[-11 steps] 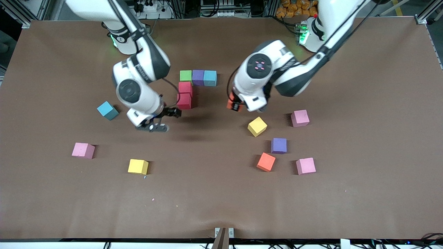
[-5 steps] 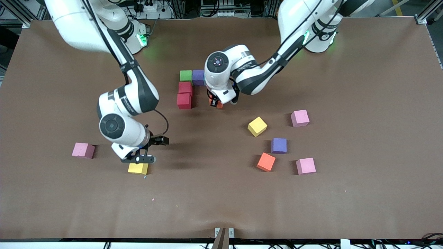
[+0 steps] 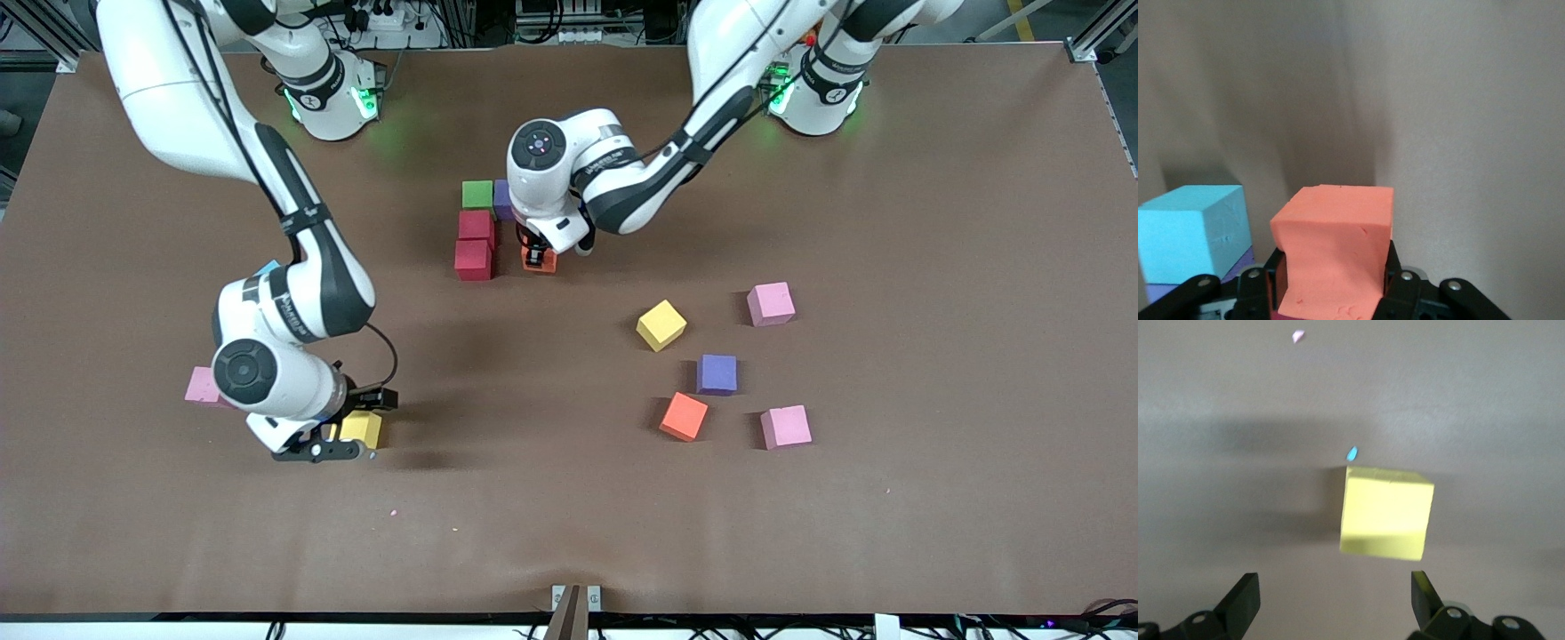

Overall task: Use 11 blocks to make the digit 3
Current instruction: 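Carry the orange cube to the row while the right gripper reaches yellow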

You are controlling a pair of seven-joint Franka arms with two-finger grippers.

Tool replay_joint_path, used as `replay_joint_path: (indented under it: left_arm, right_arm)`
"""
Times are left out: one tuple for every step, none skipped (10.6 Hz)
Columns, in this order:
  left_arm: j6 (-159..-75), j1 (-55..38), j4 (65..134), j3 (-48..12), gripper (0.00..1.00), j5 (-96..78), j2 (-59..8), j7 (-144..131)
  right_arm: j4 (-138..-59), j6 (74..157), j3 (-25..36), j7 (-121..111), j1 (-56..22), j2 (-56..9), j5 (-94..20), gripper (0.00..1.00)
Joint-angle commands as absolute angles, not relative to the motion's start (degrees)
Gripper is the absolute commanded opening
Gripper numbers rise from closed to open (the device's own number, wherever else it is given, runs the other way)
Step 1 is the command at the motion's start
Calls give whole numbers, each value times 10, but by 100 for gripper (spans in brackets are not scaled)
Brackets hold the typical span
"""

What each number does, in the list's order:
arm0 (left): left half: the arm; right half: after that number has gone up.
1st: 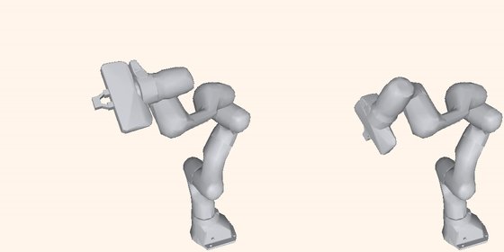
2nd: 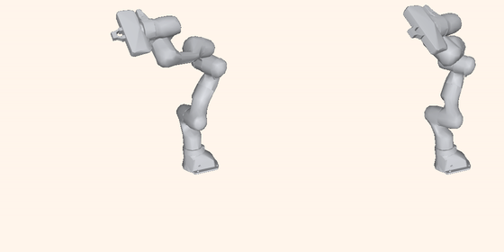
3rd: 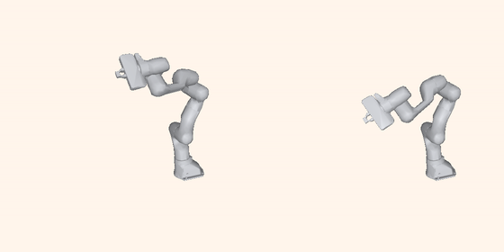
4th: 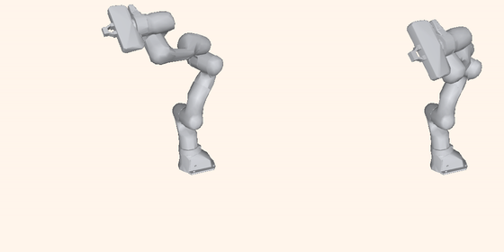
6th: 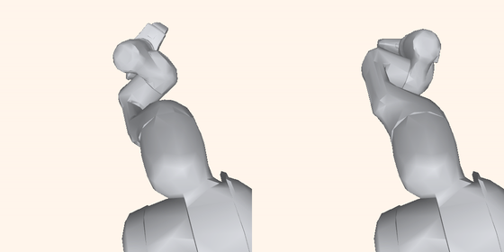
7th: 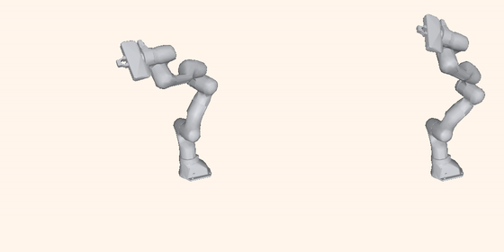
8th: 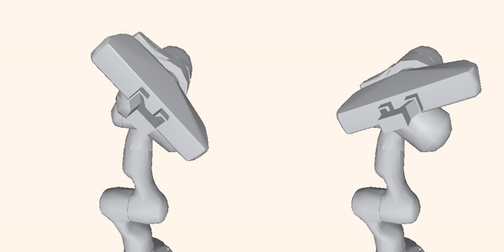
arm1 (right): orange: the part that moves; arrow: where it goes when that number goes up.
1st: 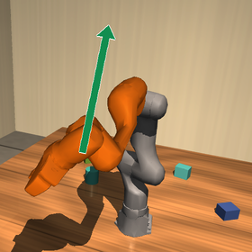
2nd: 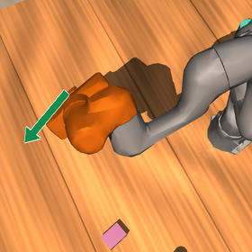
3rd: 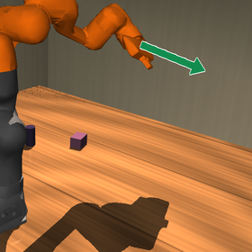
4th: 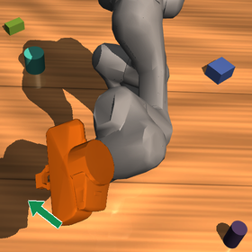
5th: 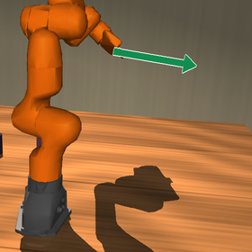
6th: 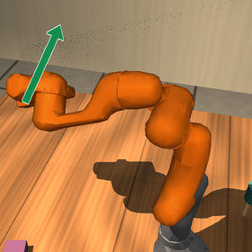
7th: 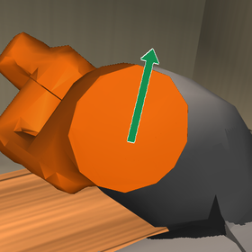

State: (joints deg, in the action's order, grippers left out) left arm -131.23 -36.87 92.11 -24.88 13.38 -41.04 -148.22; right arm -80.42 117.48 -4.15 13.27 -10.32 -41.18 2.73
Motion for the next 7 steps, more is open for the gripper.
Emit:
replay_joint_path:
  left_arm:
    - [-1330, -416, 890, -200, 0, 142, -435, -1501]
    - [-1330, -417, 885, -200, 0, 142, -439, -1505]
    - [-1330, -419, 875, -200, 0, 142, -441, -1513]
    - [-1330, -420, 868, -200, 0, 142, -446, -1521]
    - [-1330, -420, 858, -200, 0, 142, -452, -1527]
    - [-1330, -420, 853, -200, 0, 141, -456, -1528]
    - [-1330, -420, 848, -200, 0, 140, -460, -1540]
  right_arm:
    - [-772, 1164, -51, 129, -98, -433, 41, 100]
    - [-768, 1165, -50, 119, -90, -437, 41, 100]
    - [-761, 1165, -50, 93, -84, -441, 41, 100]
    - [-759, 1166, -49, 89, -83, -445, 41, 100]
    - [-756, 1168, -49, 85, -83, -450, 42, 100]
    - [-745, 1174, -49, 68, -78, -463, 41, 100]
    - [-732, 1192, -48, 46, -73, -484, 41, 100]
